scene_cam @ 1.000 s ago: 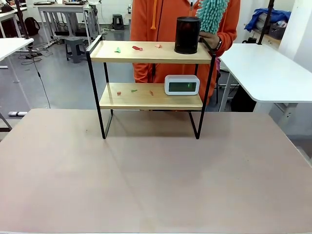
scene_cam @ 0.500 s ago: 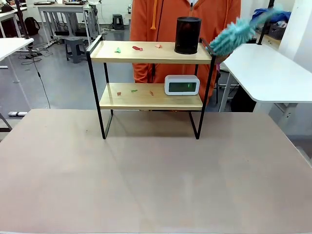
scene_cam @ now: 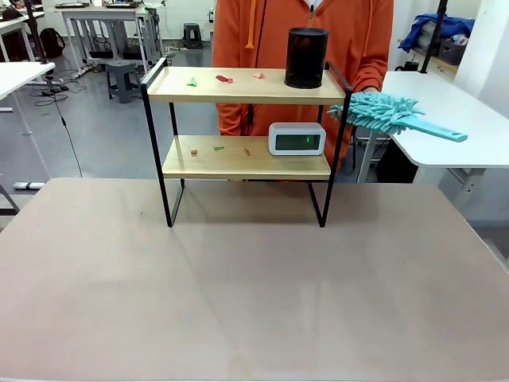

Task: Clean the shelf.
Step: Pick up the Duster from the human.

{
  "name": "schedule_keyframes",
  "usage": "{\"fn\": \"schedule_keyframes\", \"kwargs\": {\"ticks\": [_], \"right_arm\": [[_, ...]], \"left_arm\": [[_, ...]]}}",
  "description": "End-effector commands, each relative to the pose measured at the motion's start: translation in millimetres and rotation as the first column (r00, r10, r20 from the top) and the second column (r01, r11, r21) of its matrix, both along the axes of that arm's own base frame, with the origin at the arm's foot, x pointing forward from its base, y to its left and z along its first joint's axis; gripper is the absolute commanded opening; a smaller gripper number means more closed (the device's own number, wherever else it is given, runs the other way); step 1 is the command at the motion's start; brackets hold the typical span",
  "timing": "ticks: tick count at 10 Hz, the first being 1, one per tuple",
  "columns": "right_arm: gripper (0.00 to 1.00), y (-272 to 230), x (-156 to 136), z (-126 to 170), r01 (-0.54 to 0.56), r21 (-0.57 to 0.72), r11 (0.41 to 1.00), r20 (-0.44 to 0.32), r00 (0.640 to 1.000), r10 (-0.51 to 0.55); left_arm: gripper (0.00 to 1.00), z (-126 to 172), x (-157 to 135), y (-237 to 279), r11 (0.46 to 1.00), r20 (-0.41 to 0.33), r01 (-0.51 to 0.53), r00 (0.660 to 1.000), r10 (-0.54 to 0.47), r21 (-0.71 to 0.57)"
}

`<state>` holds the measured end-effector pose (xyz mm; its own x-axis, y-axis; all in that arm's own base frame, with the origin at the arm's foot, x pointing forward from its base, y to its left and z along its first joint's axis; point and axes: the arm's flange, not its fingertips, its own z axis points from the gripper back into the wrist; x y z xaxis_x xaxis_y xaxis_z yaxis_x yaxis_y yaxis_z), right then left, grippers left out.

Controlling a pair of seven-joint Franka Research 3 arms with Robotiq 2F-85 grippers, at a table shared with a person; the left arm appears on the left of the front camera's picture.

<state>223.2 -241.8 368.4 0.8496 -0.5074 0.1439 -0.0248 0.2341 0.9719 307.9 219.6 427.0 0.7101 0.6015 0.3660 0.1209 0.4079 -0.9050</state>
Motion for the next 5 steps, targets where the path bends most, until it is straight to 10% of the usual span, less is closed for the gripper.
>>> {"fn": "schedule_keyframes", "kwargs": {"ticks": [1,3,5], "right_arm": [[1.0,0,-1,-1,-0.014,-0.01,1.0,0.025,1.0,0.014],[1.0,0,0,0,-0.001,-0.001,1.0,-0.002,1.0,0.001],[1.0,3,39,60,0.005,-0.052,0.999,0.044,0.999,-0.002]], "left_arm": [[1.0,-2,2,-3,1.0,0.033,-0.002,0.999,0.002,0.005],[1.0,-2,2,-3,1.0,0.033,-0.002,0.999,0.002,0.005],[1.0,-2,2,-3,1.0,0.033,-0.002,0.999,0.002,0.005]]}}
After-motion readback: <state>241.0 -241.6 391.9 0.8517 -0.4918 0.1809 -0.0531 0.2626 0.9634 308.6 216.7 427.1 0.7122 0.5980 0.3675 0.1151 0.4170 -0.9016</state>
